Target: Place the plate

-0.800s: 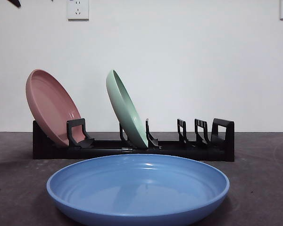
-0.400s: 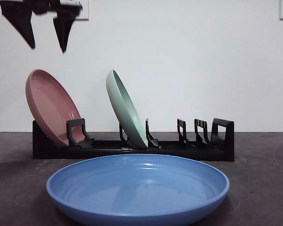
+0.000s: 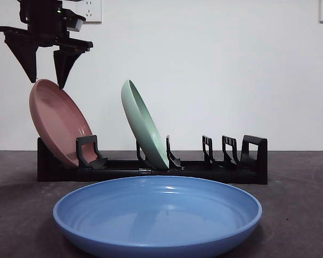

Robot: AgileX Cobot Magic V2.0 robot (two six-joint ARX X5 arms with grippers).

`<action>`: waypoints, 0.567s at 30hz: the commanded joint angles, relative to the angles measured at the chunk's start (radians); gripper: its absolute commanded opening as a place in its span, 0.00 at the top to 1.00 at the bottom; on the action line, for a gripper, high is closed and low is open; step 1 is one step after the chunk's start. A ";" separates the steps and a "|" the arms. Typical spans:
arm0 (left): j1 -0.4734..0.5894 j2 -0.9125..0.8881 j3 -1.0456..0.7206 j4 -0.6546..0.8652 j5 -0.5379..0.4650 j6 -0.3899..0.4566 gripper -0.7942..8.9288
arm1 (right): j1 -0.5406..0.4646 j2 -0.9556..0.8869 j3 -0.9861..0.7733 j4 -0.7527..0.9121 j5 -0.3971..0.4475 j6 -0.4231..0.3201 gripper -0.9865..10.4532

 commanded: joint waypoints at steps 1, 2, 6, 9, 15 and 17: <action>-0.003 0.026 0.033 0.004 -0.005 0.005 0.67 | 0.004 0.006 0.010 0.005 -0.003 0.011 0.74; -0.003 0.026 0.033 0.005 -0.005 0.005 0.67 | 0.004 0.005 0.010 0.005 -0.003 0.011 0.74; -0.002 0.026 0.033 0.002 -0.010 0.006 0.76 | 0.004 0.005 0.010 0.005 -0.003 0.011 0.74; 0.000 0.026 0.033 -0.002 -0.024 0.006 0.76 | 0.004 0.005 0.010 -0.003 -0.003 0.011 0.74; 0.017 0.027 0.033 -0.001 -0.034 0.006 0.76 | 0.004 -0.008 0.010 -0.010 -0.003 0.011 0.74; 0.024 0.027 0.033 -0.002 -0.034 0.006 0.79 | 0.004 -0.013 0.010 -0.009 -0.003 0.011 0.74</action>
